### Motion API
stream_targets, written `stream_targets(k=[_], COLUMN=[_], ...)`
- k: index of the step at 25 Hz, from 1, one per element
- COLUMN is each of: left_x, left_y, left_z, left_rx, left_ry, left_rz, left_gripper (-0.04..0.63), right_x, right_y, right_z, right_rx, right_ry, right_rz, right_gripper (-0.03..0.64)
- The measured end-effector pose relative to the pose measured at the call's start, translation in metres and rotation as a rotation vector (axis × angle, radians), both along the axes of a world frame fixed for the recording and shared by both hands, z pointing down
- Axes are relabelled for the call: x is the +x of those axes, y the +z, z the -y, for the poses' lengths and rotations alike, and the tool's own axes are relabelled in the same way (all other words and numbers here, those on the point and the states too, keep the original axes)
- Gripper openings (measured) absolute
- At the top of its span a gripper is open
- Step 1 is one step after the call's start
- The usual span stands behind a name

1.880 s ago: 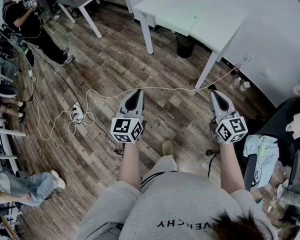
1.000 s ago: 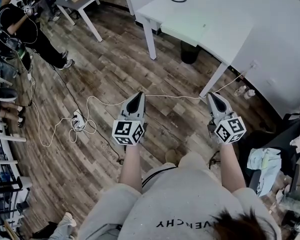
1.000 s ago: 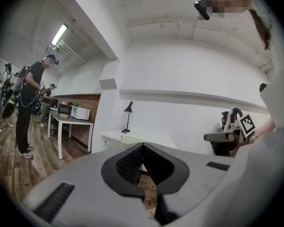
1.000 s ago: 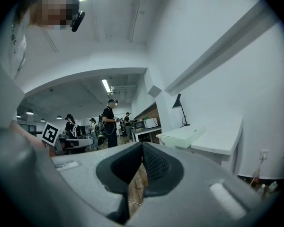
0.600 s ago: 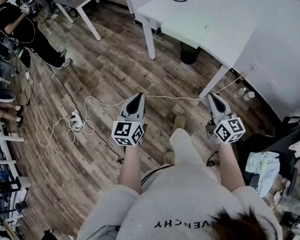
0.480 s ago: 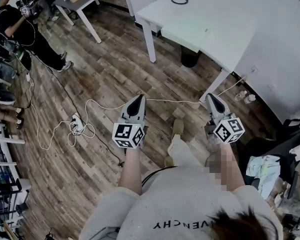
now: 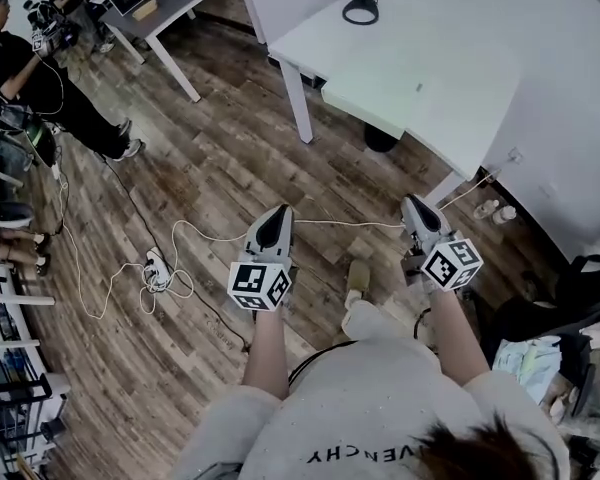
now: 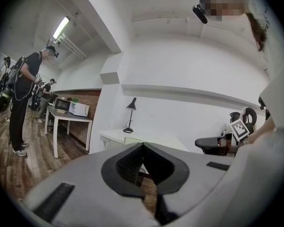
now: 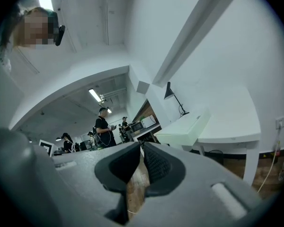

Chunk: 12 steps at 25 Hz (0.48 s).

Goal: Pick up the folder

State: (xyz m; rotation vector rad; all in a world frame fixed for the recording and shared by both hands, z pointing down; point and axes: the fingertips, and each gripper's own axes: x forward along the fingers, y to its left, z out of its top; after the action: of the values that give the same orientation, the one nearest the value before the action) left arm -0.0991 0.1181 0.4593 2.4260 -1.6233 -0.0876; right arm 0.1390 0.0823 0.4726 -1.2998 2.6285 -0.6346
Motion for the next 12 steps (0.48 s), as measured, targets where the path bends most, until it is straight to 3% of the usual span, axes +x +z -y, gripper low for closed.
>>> stream_targets(k=[12], left_x=[0.010], left_y=[0.016], left_z=[0.108], left_rx=[-0.014], left_ry=[0.017], left_rz=[-0.029], left_gripper=[-0.002], right_x=[-0.013], right_y=[0.029], right_z=[0.093], right_rx=[-0.082], right_ry=[-0.027], right_rz=[0.024], right_gripper=[0.027])
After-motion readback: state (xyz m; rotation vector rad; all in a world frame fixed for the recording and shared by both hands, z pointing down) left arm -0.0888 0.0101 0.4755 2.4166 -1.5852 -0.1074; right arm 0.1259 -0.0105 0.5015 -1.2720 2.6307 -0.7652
